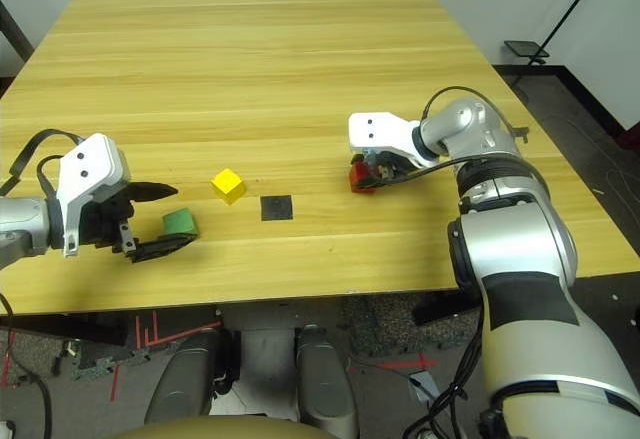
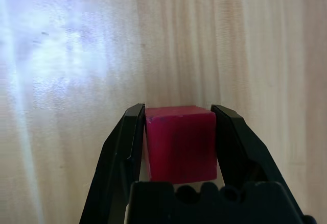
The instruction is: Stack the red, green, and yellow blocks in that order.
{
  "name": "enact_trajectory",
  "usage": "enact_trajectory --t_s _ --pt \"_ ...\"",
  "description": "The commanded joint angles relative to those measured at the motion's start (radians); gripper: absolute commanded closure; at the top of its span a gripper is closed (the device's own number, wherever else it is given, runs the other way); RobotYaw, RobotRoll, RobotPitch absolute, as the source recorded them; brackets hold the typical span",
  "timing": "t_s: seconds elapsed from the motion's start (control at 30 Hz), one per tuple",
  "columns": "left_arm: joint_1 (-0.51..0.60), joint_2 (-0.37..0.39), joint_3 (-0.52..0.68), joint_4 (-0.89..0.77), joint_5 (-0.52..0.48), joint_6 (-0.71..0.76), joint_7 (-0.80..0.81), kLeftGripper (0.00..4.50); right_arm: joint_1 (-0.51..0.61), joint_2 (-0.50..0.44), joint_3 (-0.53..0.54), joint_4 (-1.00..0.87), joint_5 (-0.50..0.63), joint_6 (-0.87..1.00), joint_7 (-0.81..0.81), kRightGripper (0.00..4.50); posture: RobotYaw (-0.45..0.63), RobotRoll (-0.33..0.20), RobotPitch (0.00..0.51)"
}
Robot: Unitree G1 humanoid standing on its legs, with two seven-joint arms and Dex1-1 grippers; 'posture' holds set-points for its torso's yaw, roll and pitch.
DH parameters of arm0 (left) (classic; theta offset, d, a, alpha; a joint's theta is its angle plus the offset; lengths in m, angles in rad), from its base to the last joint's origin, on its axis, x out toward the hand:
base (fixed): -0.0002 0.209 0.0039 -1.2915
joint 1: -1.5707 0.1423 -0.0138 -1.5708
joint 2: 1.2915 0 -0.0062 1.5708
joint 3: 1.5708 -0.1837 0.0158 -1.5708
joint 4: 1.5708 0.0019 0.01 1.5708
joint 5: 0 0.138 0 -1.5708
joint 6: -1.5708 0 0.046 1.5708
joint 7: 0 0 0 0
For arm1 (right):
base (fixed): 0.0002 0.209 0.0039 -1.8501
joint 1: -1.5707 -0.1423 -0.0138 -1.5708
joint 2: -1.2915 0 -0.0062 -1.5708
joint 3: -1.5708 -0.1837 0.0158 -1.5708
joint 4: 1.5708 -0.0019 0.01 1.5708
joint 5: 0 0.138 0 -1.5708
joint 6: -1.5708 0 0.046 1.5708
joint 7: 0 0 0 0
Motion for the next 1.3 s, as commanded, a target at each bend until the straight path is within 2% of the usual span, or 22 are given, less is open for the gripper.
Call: enact_trajectory --t_s 0.03,0.13,0.3,0.43,0.83,1.3 --pt "-0.026 0.000 -0.034 0.018 0.008 -0.002 -0.006 0.00 -0.046 0.042 -0.033 -0.062 0.068 0.126 0.096 2.32 0.39 -0.178 0.105" --pt "-0.070 -0.016 -0.072 0.053 0.021 -0.013 -0.009 0.00 -0.017 0.090 0.007 -0.276 0.068 0.300 0.134 2.33 0.37 -0.188 0.102" --pt "-0.120 -0.045 -0.119 0.104 0.051 -0.038 -0.015 0.00 0.120 0.135 0.055 -0.687 0.047 0.606 0.080 2.33 0.36 -0.194 0.095" --pt "-0.141 -0.054 -0.140 0.128 0.069 -0.047 -0.016 0.00 0.191 0.148 0.111 -0.885 0.037 0.754 0.057 2.34 0.37 -0.199 0.092" --pt "-0.136 -0.072 -0.143 0.105 0.075 -0.021 0.012 0.00 0.212 0.183 0.221 -1.001 0.043 0.898 -0.003 2.34 0.43 -0.211 0.109" --pt "-0.099 -0.073 -0.098 0.035 0.048 0.046 0.074 0.00 0.192 0.241 0.261 -0.968 0.062 0.904 -0.029 2.34 0.50 -0.214 0.135"
